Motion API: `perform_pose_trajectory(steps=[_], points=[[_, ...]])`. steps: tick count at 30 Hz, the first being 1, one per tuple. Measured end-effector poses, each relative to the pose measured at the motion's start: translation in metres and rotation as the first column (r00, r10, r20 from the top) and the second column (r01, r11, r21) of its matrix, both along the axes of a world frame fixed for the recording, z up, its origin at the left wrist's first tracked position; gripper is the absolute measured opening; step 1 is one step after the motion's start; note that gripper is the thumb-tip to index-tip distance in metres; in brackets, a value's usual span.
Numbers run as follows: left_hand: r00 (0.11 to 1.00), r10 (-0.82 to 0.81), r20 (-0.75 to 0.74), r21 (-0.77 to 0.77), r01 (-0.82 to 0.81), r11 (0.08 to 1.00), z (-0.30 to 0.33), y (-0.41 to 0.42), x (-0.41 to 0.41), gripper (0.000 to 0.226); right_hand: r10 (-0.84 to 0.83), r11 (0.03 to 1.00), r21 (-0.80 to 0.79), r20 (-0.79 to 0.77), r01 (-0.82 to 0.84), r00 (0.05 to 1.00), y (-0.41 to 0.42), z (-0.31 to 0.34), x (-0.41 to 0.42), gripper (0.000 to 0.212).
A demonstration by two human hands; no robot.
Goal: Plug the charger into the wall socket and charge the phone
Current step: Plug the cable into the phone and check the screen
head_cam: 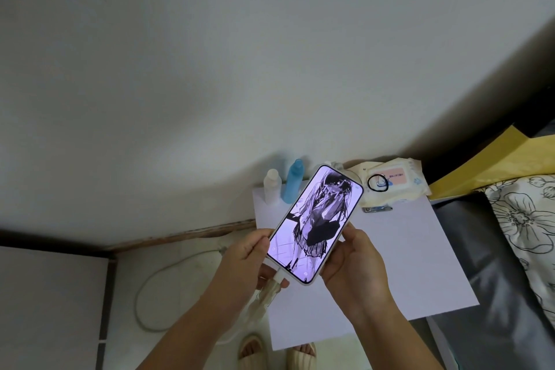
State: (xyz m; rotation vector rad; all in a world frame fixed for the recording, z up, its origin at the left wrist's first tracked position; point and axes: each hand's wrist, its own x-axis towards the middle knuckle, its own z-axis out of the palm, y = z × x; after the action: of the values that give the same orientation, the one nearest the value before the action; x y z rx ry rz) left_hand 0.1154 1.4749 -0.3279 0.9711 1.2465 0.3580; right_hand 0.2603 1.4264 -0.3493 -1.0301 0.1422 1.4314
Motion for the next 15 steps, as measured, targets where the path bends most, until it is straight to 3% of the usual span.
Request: perform_pose_trajectory(steps=[9,15], points=[[0.999,-0.04,-0.011,0.041,0.04,0.998,-0.005,0.002,0.002,0.038,-0.018,1.0,0.023,-0.11,0.021,0.994,-0.002,-0.008,0.005,0.03],[0.997,-0.07,-0.044,0.092,0.074,0.993,-0.013,0.003,0.002,0.042,-0.01,0.999,0.03,-0.091,0.013,0.996,-0.004,-0.014,0.006,0.029]])
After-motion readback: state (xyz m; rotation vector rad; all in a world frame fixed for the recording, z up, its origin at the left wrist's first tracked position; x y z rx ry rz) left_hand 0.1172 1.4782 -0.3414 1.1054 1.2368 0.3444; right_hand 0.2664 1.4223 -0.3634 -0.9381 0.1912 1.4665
